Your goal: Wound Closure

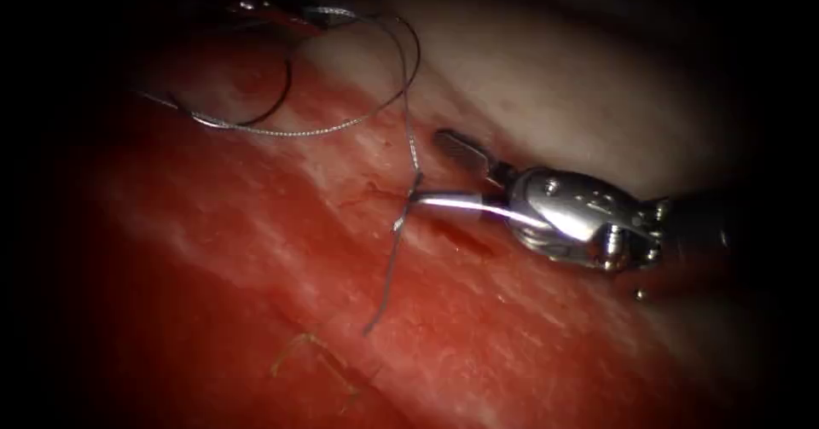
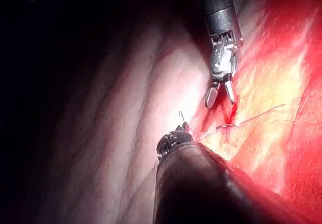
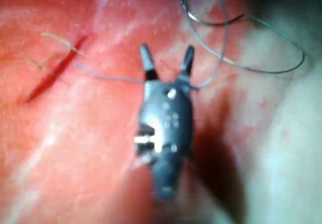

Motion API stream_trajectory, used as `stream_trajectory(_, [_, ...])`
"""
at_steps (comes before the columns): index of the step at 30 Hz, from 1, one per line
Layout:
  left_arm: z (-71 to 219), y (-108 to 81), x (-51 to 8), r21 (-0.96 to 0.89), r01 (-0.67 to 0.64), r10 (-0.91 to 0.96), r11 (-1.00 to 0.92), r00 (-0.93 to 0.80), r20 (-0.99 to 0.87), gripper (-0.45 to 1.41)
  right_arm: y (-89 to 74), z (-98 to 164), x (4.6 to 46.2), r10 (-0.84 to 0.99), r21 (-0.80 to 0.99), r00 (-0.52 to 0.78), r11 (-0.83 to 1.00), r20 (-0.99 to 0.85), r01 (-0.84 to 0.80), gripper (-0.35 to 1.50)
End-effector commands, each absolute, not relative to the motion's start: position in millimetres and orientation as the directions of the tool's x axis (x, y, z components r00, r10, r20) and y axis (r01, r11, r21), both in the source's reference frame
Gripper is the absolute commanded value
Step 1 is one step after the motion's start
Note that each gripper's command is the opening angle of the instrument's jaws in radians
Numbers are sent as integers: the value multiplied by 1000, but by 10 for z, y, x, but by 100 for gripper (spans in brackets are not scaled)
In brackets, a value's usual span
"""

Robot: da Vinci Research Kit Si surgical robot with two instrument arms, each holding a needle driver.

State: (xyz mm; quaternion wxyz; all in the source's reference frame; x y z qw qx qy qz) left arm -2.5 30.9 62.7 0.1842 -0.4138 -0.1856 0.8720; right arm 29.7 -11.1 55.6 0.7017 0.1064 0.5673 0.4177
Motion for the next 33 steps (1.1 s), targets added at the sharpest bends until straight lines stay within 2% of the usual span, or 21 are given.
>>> stream_trajectory(1, [635,306,-32,-472,-169,473,-865,-588,-656,-45,-117,563,310,708,625,13,631,-706,-459,121])
stream_trajectory(9, [630,280,-42,-470,-149,460,-870,-591,-663,-45,-107,583,328,710,622,27,634,-703,-459,120])
stream_trajectory(11, [629,273,-44,-471,-141,456,-871,-591,-666,-45,-102,589,330,710,622,26,633,-703,-461,111])
stream_trajectory(13, [630,264,-46,-469,-135,450,-873,-592,-669,-45,-98,593,330,711,627,28,637,-703,-449,88])
stream_trajectory(16, [634,249,-49,-471,-110,439,-875,-591,-677,-45,-94,597,331,707,629,19,641,-707,-439,14])
stream_trajectory(17, [636,242,-50,-478,-108,444,-872,-586,-677,-45,-93,598,332,704,629,11,642,-710,-438,-1])
stream_trajectory(19, [640,232,-53,-484,-102,446,-869,-584,-678,-45,-92,599,334,700,628,0,641,-714,-441,-11])
stream_trajectory(27, [655,201,-77,-501,-80,453,-862,-567,-688,-45,-84,598,340,685,630,-44,640,-727,-440,-18])
stream_trajectory(33, [676,183,-87,-518,-64,458,-853,-569,-683,-45,-75,583,331,656,643,-131,647,-743,-410,-31])
